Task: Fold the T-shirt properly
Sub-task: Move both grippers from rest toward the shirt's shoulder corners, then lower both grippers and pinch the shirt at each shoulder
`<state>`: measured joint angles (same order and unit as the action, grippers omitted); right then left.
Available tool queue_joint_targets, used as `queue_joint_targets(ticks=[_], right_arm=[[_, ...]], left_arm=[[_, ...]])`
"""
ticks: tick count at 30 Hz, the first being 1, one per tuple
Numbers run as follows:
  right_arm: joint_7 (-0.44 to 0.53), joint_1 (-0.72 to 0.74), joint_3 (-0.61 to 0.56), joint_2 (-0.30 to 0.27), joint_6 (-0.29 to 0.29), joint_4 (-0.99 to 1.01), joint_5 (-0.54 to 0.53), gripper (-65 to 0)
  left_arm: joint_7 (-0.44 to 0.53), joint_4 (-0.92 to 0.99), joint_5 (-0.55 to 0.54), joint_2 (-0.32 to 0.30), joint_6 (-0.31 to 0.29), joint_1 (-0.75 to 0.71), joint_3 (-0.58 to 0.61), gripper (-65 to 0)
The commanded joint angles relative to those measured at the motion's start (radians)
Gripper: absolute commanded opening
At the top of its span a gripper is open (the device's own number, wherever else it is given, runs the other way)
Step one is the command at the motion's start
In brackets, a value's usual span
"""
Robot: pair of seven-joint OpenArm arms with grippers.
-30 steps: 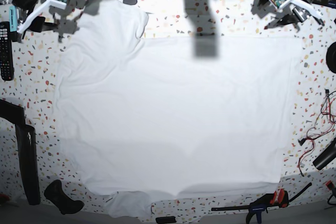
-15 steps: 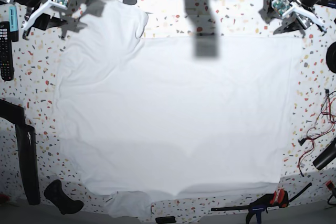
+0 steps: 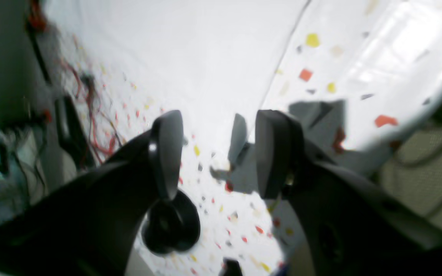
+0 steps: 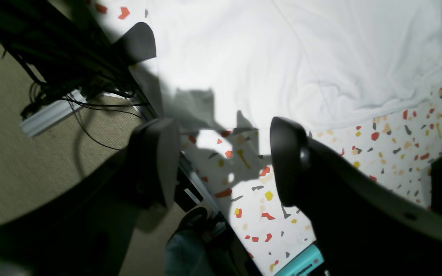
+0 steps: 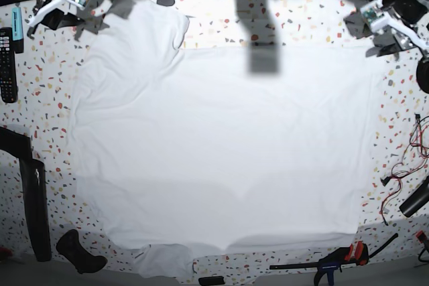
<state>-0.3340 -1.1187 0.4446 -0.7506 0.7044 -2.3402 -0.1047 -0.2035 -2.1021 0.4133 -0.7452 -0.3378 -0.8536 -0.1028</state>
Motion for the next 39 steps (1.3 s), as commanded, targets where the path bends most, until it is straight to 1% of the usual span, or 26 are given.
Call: queue_joint_targets(ticks=[1,3,5,10,13,16,17,18,20,21,22,25,27,30,33,36,39], right_arm=[[0.014,-0.006,0.006,0.0,-0.006,-0.016,-0.001,-27.7],[0.016,0.003,0.006,0.014,-0.006,-0.016,-0.002,-27.7],[0.016,0.02,0.006,0.029,-0.006,-0.016,-0.004,-27.8],[0.016,0.055,0.006,0.065,-0.006,-0.016,-0.004,-27.8],[0.016,0.055,0.006,0.067,-0.006,-0.016,-0.004,-27.7],[0.016,0.055,0.006,0.066,-0.006,-0.016,-0.004,-27.7],[0.016,0.055,0.006,0.066,-0.006,-0.016,-0.005,-27.7],[0.016,0.055,0.006,0.066,-0.006,-0.016,-0.004,-27.7],[0.016,0.055,0.006,0.066,-0.006,-0.016,-0.005,-27.7],[0.016,0.055,0.006,0.066,-0.006,-0.016,-0.005,-27.8],[0.016,0.055,0.006,0.066,-0.006,-0.016,-0.005,-27.7],[0.016,0.055,0.006,0.066,-0.006,-0.016,-0.005,-27.8],[0.016,0.055,0.006,0.067,-0.006,-0.016,-0.005,-27.7],[0.015,0.055,0.006,0.066,-0.006,-0.016,-0.004,-27.7],[0.015,0.055,0.006,0.067,-0.006,-0.016,-0.005,-27.7],[0.015,0.054,0.006,0.066,-0.006,-0.016,-0.005,-27.8],[0.012,0.054,-0.006,0.066,-0.006,-0.016,-0.004,-27.8]], left_arm=[[0.029,-0.004,0.042,-0.024,0.037,-0.002,0.016,-35.8],[0.037,0.022,0.118,-0.046,0.073,0.024,0.075,-35.8],[0.033,0.064,0.174,-0.056,0.092,0.066,0.132,-35.8],[0.03,0.212,0.243,-0.056,0.159,0.187,0.25,-35.8],[0.003,0.299,0.288,-0.057,0.214,0.238,0.303,-35.8],[-0.007,0.363,0.311,-0.074,0.224,0.259,0.349,-35.8],[-0.006,0.378,0.34,-0.081,0.24,0.259,0.362,-35.8],[-0.005,0.39,0.37,-0.085,0.266,0.259,0.373,-35.8],[-0.004,0.41,0.407,-0.085,0.352,0.261,0.386,-35.8],[-0.004,0.414,0.409,-0.083,0.389,0.263,0.387,-35.8],[-0.004,0.414,0.407,-0.08,0.404,0.27,0.387,-35.8],[0.0,0.414,0.406,-0.066,0.408,0.299,0.387,-35.8],[0.019,0.414,0.405,-0.055,0.406,0.322,0.387,-35.8],[0.021,0.414,0.34,-0.039,0.385,0.349,0.387,-35.8],[0.018,0.414,0.293,-0.036,0.345,0.352,0.387,-36.0],[0.018,0.414,0.292,-0.036,0.3,0.352,0.387,-39.0],[0.018,0.414,0.292,-0.037,0.236,0.337,0.387,-39.0]])
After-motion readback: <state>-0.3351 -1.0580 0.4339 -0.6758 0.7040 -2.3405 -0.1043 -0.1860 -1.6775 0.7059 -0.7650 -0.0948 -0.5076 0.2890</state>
